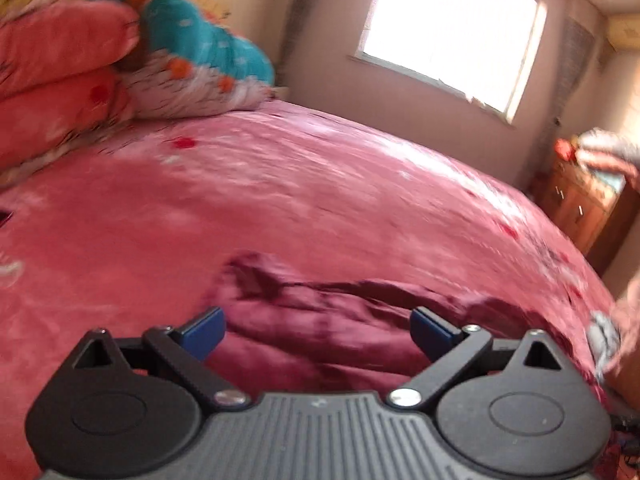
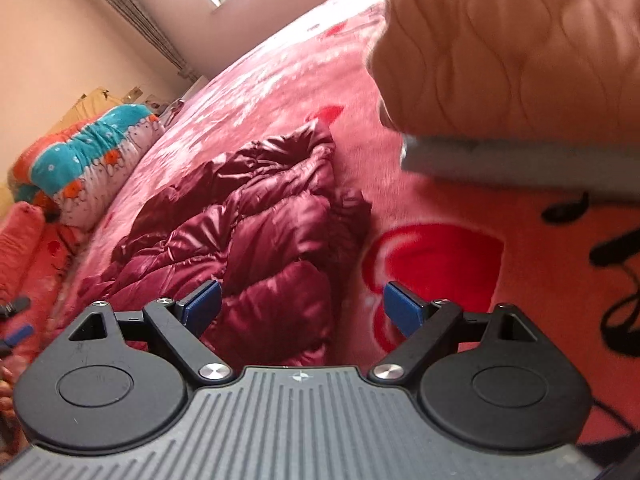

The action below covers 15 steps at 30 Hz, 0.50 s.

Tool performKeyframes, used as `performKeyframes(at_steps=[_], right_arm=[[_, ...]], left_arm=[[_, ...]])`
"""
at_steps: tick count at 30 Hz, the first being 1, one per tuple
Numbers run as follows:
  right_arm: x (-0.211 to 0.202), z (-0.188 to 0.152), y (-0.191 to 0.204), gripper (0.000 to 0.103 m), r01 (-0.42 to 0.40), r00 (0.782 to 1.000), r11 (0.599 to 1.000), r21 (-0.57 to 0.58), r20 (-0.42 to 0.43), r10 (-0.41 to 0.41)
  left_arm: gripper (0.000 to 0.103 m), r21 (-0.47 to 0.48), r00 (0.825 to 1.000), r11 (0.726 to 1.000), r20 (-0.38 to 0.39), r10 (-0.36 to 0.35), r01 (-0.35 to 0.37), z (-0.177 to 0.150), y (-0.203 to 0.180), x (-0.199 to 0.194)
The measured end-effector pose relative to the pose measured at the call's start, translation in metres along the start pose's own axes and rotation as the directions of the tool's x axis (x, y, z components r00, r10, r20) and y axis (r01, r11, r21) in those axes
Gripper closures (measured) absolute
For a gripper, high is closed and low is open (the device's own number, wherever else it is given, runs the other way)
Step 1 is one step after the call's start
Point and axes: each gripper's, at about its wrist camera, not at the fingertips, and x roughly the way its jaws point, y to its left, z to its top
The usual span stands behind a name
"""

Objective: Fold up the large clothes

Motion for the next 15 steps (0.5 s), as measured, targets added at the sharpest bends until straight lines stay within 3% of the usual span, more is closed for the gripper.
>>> performKeyframes(at_steps=[4,8,11,15], right_arm=[[0.004,-0.001,-0.014,0.000,-0.024,1.000,0.999,0.047,0.001,0.024],[0.004,-0.005,-0.021,0.000,-0.045,0.999,0.997,0.058,0.008,0.045],[0.002,-0.008,-0.023,0.000,-0.065,0.998,0.995,0.079,0.020,0.063],[0.002,-0.009,-0.022,0.000,-0.095,0.995,0.992,0.086,0.029,0.093]], left_arm=[[0.005,-0.157,0.998,0.988,-0.054,-0.011,0.002,0.000,0.055,0.011],[0.005,-0.281,0.992,0.958,-0.088,-0.091,0.063,-0.009,0.091,0.029],[0.006,-0.331,0.982,0.941,-0.141,-0.127,0.074,-0.012,0.102,0.046],[0.006,-0.391,0.959,0.906,-0.153,-0.240,0.164,-0.013,0.110,0.062]])
